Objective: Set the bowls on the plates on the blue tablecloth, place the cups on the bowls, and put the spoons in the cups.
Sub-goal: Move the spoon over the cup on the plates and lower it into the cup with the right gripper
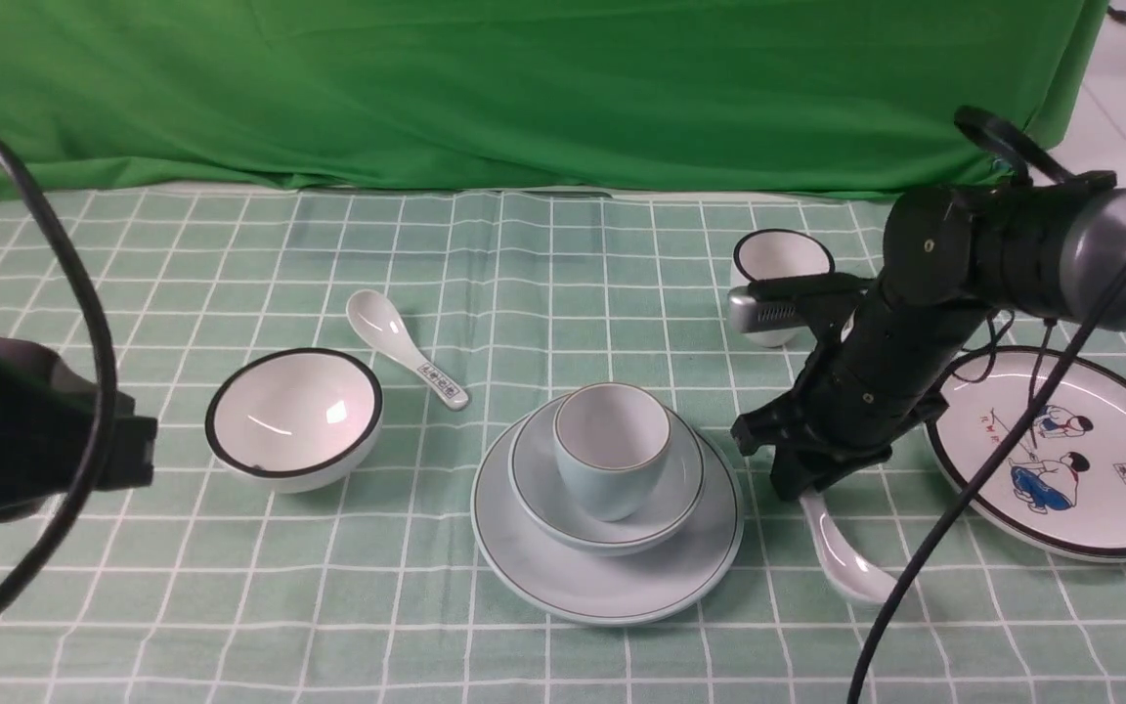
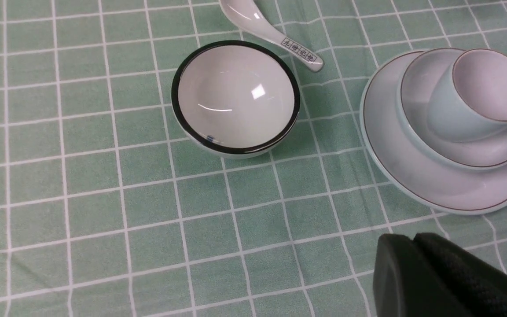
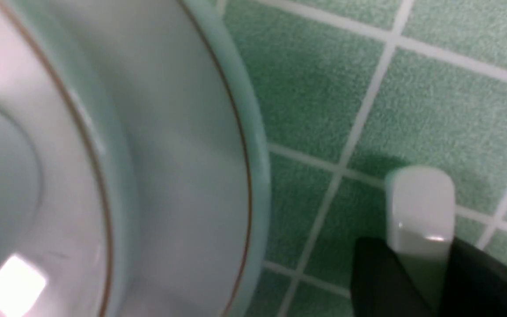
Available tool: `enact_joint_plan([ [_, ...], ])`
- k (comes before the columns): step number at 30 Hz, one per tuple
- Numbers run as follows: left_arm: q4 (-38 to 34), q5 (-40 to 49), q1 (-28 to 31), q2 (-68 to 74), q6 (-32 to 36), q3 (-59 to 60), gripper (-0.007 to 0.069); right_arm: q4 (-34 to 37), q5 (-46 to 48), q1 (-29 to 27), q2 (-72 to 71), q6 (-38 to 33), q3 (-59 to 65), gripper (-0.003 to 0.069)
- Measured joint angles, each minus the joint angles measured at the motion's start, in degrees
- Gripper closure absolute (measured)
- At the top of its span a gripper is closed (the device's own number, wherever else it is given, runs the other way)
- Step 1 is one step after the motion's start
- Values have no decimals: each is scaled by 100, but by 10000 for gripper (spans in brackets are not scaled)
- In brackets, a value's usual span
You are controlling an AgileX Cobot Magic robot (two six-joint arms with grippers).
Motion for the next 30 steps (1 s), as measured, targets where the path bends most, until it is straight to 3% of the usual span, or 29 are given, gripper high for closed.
enact_joint_plan([
  [4,62,60,0,0,-11,17,616,30,-116,30,-727,-24,17,485],
  [8,106,65,0,0,-22,17,616,56,-1422,425,-1785,-131,381,485],
  [12,112,65,0,0,-47,17,616,107,-4315,1204,-2674,-80,1507,485],
  [14,112,79,0,0,-81,17,616,107,-5123,1426,-2736,-61,1917,485],
  [15,112,100,0,0,-113,17,616,107,-6155,1646,-2724,-46,2312,485],
  [16,112,105,0,0,-118,17,616,107,-6155,1646,-2724,-46,2312,485],
  [17,112,105,0,0,-129,17,616,114,-7178,1835,-2622,-19,2755,485],
  [20,112,111,0,0,-135,17,616,118,-8261,2085,-2336,3,3122,485],
  [30,79,142,0,0,-173,17,616,93,-8778,2179,-1618,12,3022,485],
])
